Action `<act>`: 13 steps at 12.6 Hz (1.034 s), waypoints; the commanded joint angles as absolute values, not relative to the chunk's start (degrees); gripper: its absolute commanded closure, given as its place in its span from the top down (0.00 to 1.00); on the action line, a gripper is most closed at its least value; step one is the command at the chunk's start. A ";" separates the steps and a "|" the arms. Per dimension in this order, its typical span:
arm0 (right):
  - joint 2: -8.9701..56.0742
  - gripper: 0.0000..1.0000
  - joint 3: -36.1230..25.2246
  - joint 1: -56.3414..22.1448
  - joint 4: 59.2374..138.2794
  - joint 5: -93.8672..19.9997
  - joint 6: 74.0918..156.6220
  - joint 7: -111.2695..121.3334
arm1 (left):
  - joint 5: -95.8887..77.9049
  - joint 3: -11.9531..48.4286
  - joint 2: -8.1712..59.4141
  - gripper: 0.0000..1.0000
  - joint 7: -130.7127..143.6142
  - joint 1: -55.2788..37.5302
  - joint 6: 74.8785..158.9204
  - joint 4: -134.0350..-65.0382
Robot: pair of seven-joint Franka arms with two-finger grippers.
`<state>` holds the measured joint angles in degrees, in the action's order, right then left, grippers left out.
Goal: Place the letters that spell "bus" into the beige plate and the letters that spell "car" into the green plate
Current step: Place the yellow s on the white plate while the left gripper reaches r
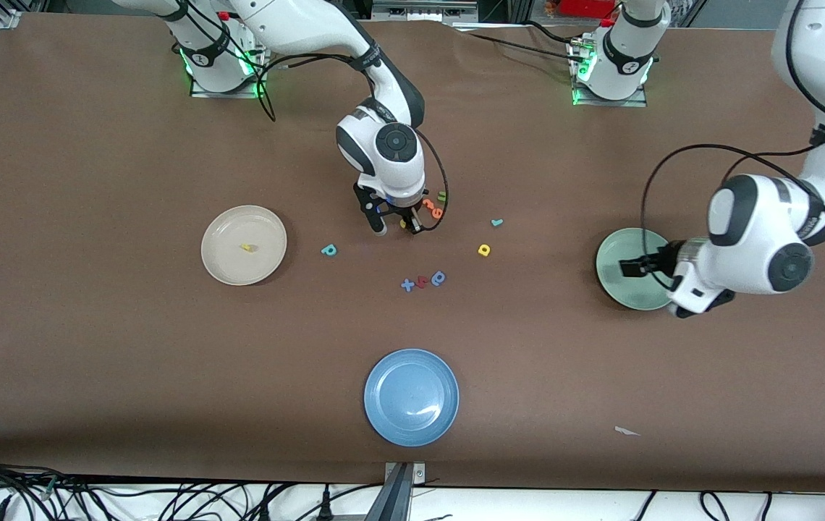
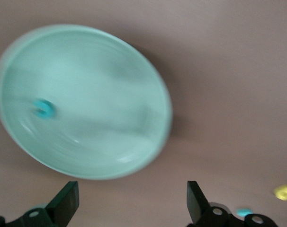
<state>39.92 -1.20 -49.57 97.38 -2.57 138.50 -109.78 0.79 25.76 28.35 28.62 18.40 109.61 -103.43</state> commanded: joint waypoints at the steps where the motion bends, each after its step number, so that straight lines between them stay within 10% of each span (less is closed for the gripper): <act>1: 36.49 0.23 -4.03 -49.75 97.03 -2.20 131.69 -102.08 | 0.09 31.79 27.33 1.00 38.72 18.11 112.65 -105.98; 5: 30.08 0.23 -10.44 -49.75 101.58 -2.46 124.02 -84.96 | 0.53 37.87 27.25 1.00 49.37 16.88 128.18 -116.16; 13: 21.27 0.22 -23.18 -49.57 121.89 -3.52 134.45 -56.64 | 6.50 37.88 27.51 1.00 68.11 5.63 139.99 -125.59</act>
